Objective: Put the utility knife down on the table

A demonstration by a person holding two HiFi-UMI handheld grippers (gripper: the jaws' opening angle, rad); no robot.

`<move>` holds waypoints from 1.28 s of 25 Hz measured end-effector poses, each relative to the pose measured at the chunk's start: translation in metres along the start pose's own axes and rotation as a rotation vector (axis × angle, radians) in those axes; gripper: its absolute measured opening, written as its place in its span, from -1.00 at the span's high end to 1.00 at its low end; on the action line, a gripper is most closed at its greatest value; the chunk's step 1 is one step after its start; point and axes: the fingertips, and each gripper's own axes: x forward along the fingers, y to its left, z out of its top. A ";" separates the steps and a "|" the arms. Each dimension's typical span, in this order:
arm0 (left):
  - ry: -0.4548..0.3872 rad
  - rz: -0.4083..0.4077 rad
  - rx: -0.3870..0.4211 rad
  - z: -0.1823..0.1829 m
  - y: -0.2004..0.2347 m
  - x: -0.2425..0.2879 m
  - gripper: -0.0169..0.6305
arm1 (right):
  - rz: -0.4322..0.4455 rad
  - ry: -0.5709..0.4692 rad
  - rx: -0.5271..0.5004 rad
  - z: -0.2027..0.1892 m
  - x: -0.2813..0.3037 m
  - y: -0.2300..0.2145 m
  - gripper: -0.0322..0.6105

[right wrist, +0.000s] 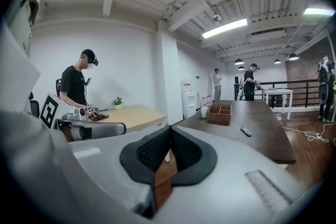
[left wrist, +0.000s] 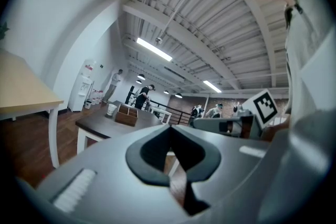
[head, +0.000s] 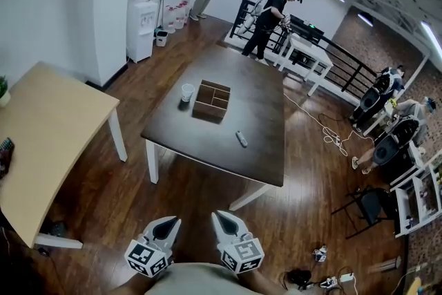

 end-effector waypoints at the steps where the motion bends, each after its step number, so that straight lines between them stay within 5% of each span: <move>1: -0.004 -0.003 -0.001 -0.001 -0.007 -0.002 0.94 | 0.002 -0.010 -0.006 0.002 -0.009 0.001 0.89; 12: -0.015 -0.107 0.070 -0.013 -0.140 0.012 0.94 | -0.022 -0.104 -0.031 -0.013 -0.141 -0.023 0.89; 21: 0.016 -0.099 0.082 -0.060 -0.267 0.017 0.94 | 0.031 -0.112 -0.022 -0.049 -0.253 -0.056 0.89; 32: 0.017 0.010 0.163 -0.086 -0.312 -0.001 0.94 | 0.156 -0.123 -0.047 -0.073 -0.303 -0.048 0.90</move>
